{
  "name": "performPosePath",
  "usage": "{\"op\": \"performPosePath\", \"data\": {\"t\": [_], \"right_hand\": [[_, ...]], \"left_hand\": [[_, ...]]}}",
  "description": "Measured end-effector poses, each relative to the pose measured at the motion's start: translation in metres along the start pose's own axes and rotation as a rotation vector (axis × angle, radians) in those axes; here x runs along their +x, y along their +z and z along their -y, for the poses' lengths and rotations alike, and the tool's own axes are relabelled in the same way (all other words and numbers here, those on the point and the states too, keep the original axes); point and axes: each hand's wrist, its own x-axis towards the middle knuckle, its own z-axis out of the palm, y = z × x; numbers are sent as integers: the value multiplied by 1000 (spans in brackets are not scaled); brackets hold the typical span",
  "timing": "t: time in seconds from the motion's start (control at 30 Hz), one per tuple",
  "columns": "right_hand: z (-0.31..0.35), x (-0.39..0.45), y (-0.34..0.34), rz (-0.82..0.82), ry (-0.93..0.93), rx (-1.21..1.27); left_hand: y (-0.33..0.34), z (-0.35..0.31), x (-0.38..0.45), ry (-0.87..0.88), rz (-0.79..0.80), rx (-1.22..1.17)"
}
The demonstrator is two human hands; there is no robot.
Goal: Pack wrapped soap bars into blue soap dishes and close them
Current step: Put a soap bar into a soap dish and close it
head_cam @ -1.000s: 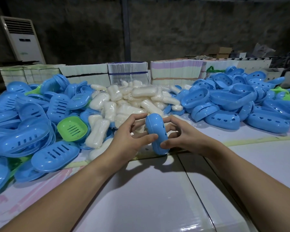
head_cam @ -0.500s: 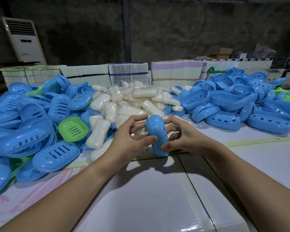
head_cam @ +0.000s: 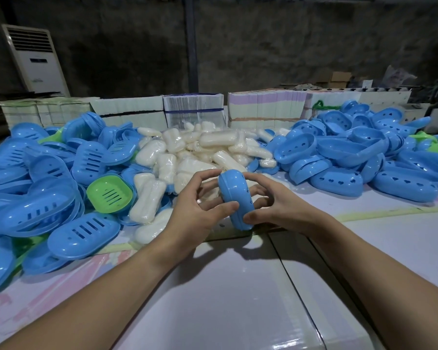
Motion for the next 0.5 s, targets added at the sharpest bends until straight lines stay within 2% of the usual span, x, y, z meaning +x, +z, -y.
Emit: {"op": "performPosePath", "data": {"t": [0.5], "right_hand": [[4, -3, -2, -8, -29, -23]], "left_hand": [[-8, 0, 4, -48, 54, -18]]}}
